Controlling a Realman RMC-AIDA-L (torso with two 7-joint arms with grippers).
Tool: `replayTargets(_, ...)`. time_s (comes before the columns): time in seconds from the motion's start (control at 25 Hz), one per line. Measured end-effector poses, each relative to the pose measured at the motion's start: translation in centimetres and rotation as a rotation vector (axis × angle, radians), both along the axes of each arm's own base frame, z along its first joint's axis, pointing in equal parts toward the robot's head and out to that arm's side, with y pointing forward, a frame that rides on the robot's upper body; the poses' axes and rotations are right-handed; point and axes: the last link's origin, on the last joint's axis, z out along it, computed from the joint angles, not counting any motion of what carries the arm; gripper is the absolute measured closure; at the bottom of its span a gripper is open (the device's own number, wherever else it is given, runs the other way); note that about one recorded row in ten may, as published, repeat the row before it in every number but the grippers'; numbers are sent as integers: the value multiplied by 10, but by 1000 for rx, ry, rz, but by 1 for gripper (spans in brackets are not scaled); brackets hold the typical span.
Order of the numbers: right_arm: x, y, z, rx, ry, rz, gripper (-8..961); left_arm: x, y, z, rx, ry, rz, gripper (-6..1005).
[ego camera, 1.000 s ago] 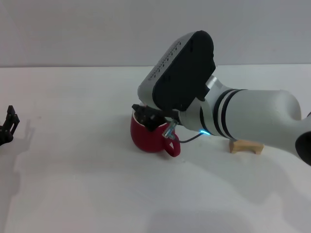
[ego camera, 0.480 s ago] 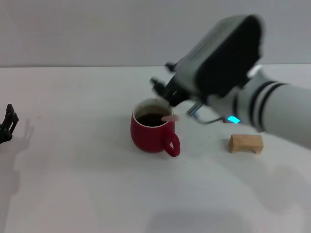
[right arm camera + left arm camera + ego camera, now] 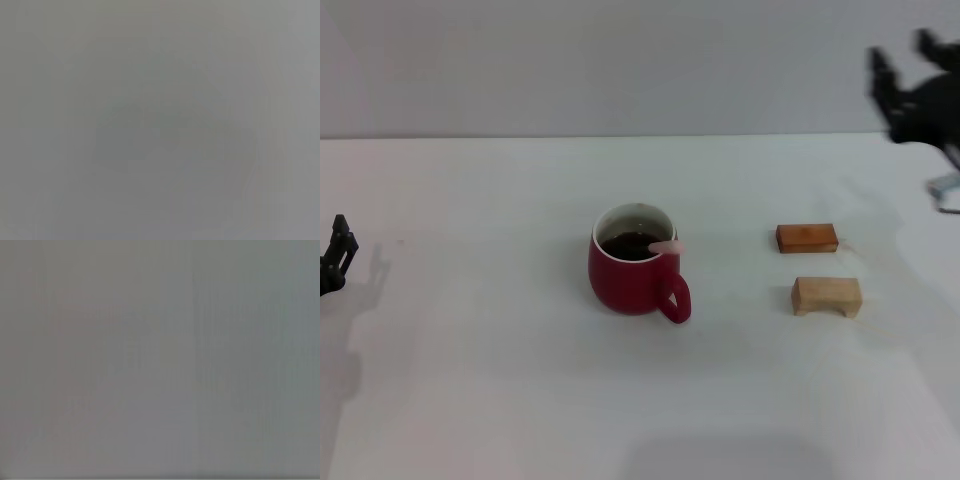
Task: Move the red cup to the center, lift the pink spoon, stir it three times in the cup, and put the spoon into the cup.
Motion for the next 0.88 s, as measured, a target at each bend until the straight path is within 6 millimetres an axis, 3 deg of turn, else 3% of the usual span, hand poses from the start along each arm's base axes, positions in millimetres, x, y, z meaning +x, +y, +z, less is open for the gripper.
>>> replayTargets(0.24,60,-47,6,282,68,82,495,-1,-1,1,4,-2,5,191)
replayTargets(0.44,116,-73,12,457,154,-13,475,-2,-3,1,7,-1,8,191)
replayTargets(0.88,164,-89,8,504,196,-141,433,-1,-3,1,6,8,-3,191)
